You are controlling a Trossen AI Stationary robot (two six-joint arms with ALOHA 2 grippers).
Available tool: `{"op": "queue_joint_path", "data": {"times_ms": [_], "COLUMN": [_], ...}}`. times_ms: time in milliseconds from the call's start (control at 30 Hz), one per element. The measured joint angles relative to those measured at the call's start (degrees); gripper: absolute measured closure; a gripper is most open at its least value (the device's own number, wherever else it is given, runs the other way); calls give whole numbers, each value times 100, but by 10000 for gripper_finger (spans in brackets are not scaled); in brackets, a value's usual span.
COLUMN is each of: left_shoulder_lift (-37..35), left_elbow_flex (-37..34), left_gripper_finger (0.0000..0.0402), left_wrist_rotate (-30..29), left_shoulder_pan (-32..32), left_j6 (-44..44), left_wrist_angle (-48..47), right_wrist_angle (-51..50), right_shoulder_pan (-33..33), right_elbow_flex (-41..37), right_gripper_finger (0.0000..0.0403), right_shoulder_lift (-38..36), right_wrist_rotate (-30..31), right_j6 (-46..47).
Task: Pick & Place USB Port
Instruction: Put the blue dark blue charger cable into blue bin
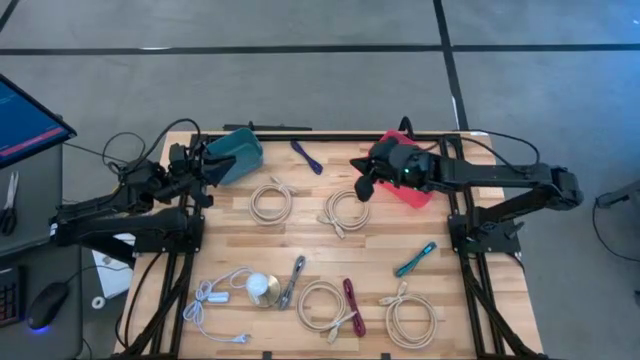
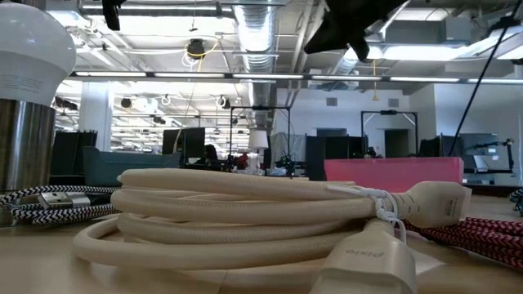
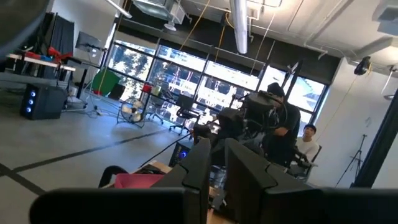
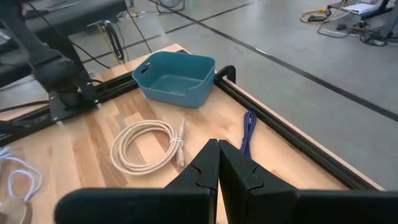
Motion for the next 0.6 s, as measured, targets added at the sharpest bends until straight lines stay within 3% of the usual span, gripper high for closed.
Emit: {"op": "queue_joint_path", "data": {"times_ms": [200, 400, 600], "left_shoulder_lift": [378, 1467, 2185], "left_elbow_flex": [0, 182, 962], "left_gripper_finger": [353, 353, 353], "left_wrist_rotate": [-2, -95, -46], "left_shoulder_pan": [-1, 59, 418], "left_j6": [-74, 622, 1676], "left_wrist_angle": [-2, -44, -468], "right_wrist_angle": [-10, -48, -352], "right_shoulder_pan": [-73, -73, -73], "right_elbow_flex": [126, 157, 159], "right_gripper_finger": [402, 402, 402], "right_shoulder_lift": [94, 6, -268], "right_wrist_rotate": [-123, -125, -125], "right_j6": [-281, -282, -279]}}
